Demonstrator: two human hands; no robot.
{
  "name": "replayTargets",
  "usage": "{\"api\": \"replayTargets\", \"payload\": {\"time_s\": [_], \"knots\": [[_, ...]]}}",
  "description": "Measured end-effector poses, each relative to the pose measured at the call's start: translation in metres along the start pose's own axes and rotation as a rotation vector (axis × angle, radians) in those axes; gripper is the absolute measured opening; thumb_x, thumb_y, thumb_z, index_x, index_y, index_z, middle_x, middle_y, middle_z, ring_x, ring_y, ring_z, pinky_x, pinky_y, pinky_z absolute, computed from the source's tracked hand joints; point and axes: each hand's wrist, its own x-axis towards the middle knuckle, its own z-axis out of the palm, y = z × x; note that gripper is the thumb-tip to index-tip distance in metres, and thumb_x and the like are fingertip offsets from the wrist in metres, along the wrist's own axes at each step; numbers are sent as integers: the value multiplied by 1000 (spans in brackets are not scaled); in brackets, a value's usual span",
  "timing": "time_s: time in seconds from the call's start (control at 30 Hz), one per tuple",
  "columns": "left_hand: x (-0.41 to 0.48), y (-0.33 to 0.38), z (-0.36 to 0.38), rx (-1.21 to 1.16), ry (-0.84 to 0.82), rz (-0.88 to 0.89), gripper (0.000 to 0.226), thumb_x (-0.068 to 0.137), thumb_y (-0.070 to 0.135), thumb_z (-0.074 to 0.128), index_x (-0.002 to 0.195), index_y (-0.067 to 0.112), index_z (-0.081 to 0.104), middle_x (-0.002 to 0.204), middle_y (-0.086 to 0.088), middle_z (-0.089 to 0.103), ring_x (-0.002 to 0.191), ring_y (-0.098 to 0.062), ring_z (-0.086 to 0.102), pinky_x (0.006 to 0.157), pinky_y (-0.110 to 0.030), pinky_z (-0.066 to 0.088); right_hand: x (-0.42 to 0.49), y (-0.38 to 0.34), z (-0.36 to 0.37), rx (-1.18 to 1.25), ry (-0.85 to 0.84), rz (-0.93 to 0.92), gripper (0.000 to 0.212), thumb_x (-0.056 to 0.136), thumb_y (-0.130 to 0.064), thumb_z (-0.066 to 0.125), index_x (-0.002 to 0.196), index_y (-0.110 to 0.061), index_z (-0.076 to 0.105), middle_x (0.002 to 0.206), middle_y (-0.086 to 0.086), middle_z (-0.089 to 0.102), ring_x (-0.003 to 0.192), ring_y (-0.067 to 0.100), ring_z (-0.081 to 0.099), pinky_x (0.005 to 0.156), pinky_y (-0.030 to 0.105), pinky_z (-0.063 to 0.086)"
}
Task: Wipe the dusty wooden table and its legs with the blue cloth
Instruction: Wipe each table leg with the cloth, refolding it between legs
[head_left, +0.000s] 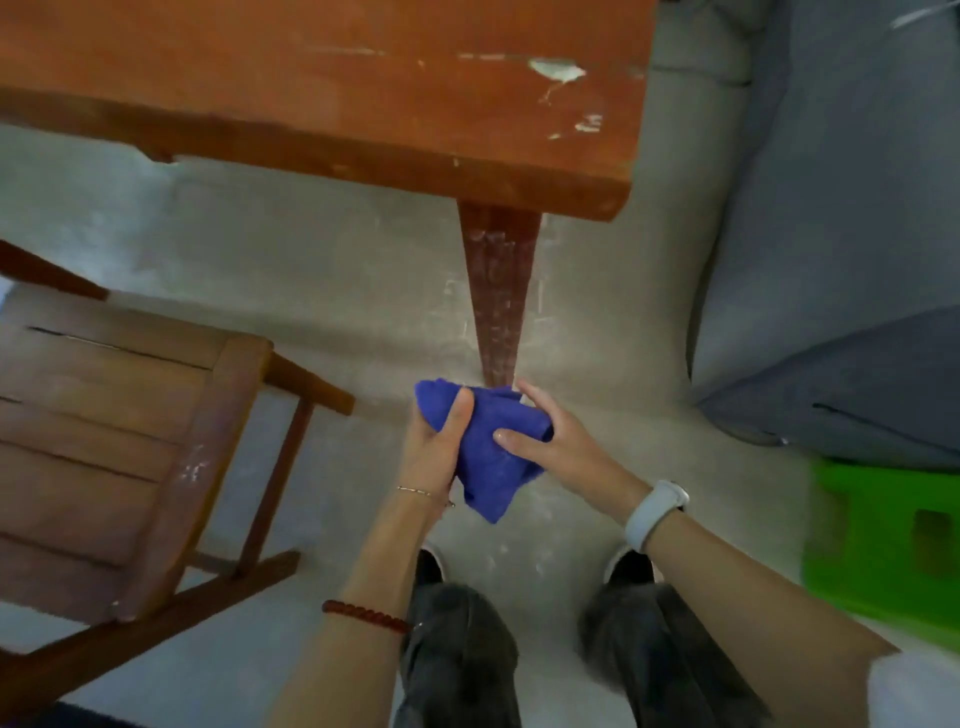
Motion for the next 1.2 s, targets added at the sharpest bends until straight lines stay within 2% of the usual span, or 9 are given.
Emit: {"api": "replayTargets", "payload": {"time_s": [0.1, 0.4, 0.57, 0.67, 0.77, 0.87, 1.0, 1.1, 1.2], "knots": [[25, -17, 15, 88, 129, 209, 11, 87, 19, 59, 76, 19, 58, 77, 1, 63, 73, -12, 60, 74, -30, 51, 35, 22, -13, -35, -69, -128, 40, 80, -11, 68, 117, -18, 54, 111, 2, 63, 94, -1, 61, 83, 16, 49], [117, -41, -8, 111, 48, 743, 11, 85, 16, 60, 87, 26, 56, 87, 4, 64, 74, 1, 63, 69, -17, 54, 127, 51, 3, -106, -28, -734, 27, 68, -22, 69, 87, -24, 50, 80, -14, 59, 70, -5, 58, 64, 10, 45], [112, -12, -10, 83, -92, 995, 41, 78, 35, 56, 118, 26, 50, 110, 9, 62, 103, -7, 60, 83, -22, 52, 111, 30, -9, -381, 346, -1266, 32, 75, -27, 59, 104, -32, 46, 91, -27, 54, 82, -1, 56, 74, 7, 41], [96, 15, -6, 81, -72, 1048, 36, 84, 50, 48, 115, 33, 52, 119, 7, 58, 110, -14, 56, 90, -32, 46, 84, -5, -28, -585, 663, -1563, 42, 78, -22, 58, 118, -16, 48, 111, -6, 59, 99, 15, 56, 87, 16, 41], [88, 39, -3, 88, -34, 1077, 31, 81, 52, 38, 105, 40, 53, 111, 11, 59, 107, -12, 56, 90, -32, 45, 55, -46, -39, -886, 966, -1815, 35, 85, -19, 55, 118, -9, 51, 111, 12, 63, 92, 22, 53, 76, 24, 42], [89, 50, 4, 93, -56, 1052, 30, 89, 51, 32, 109, 39, 51, 109, 13, 57, 106, -9, 56, 88, -30, 46, 49, -82, -36, -1163, 1174, -1771, 34, 87, -20, 53, 120, -13, 54, 116, 12, 60, 93, 28, 52, 71, 31, 40], [101, 36, 13, 97, -73, 1015, 31, 94, 47, 24, 110, 38, 50, 114, 11, 54, 107, -8, 54, 86, -28, 45, 88, -73, -37, -1310, 1210, -1623, 43, 75, -19, 65, 117, -18, 57, 120, 10, 58, 101, 30, 37, 70, 42, 48], [106, 25, 13, 101, -65, 967, 36, 92, 47, 25, 118, 33, 47, 121, 7, 52, 109, -11, 52, 88, -28, 43, 135, 6, -40, -1520, 927, -1592, 49, 56, -19, 81, 102, -20, 66, 109, 5, 64, 92, 27, 40, 58, 38, 52], [108, 22, 7, 137, -55, 937, 50, 88, 50, 25, 130, 27, 41, 124, 6, 48, 112, -13, 50, 95, -32, 40, 167, 87, -47, -1747, 519, -1435, 30, 58, -27, 78, 84, -32, 63, 97, -8, 66, 86, 20, 56, 47, 29, 50]]}}
